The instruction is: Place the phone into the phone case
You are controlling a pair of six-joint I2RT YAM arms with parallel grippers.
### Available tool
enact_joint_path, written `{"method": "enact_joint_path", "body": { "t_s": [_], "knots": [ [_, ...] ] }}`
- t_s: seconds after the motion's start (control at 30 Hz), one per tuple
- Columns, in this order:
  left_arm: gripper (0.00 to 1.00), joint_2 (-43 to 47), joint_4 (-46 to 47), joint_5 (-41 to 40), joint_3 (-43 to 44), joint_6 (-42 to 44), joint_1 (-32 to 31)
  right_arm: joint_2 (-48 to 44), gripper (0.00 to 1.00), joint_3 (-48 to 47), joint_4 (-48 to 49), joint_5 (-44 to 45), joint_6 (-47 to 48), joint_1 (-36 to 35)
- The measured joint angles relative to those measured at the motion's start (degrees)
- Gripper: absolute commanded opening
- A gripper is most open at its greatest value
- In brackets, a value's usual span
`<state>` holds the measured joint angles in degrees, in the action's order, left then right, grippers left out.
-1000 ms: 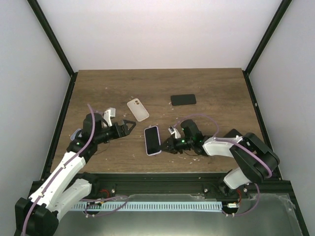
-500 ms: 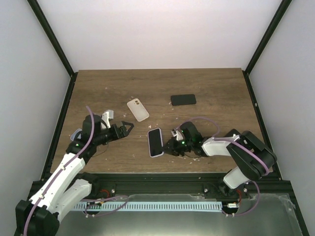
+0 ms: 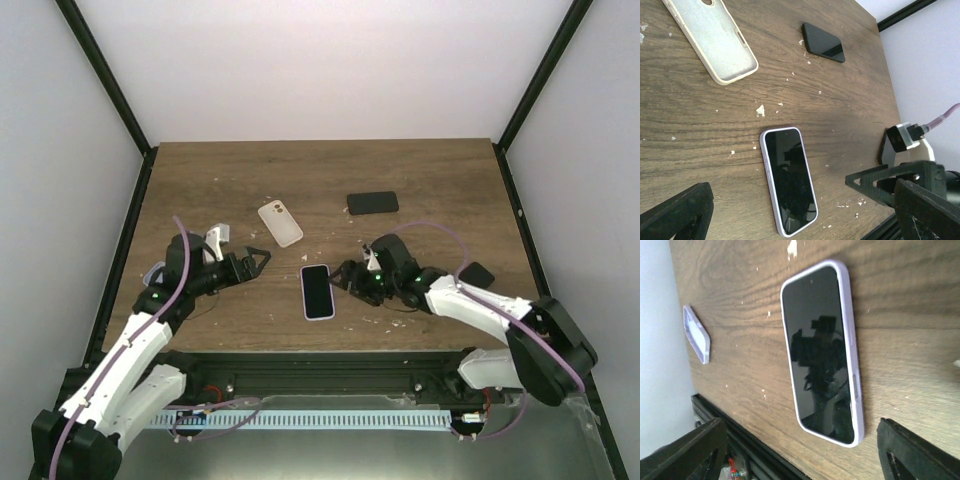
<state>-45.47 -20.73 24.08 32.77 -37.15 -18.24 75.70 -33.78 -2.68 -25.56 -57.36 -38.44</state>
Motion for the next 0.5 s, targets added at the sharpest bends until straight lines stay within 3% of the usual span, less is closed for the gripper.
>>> {"method": "enact_joint_path", "body": {
  "t_s": [0.07, 0.27, 0.5],
  "knots": [
    [0.99, 0.35, -0.02, 0.17, 0.0, 0.2, 0.0, -2.58, 1.0, -1.29, -4.15, 3.15, -0.17, 0.13],
    [0.99, 0.59, -1.55, 0.44, 0.44, 1.75, 0.0, -4.42, 1.0, -8.63, -19.47, 13.4, -0.15, 2.54],
    [0.99, 1.73, -3.72, 0.17, 1.44, 3.98, 0.11, -4.9, 1.0, -10.34, -32.41, 21.59, -0.55, 13.2]
  ]
}}
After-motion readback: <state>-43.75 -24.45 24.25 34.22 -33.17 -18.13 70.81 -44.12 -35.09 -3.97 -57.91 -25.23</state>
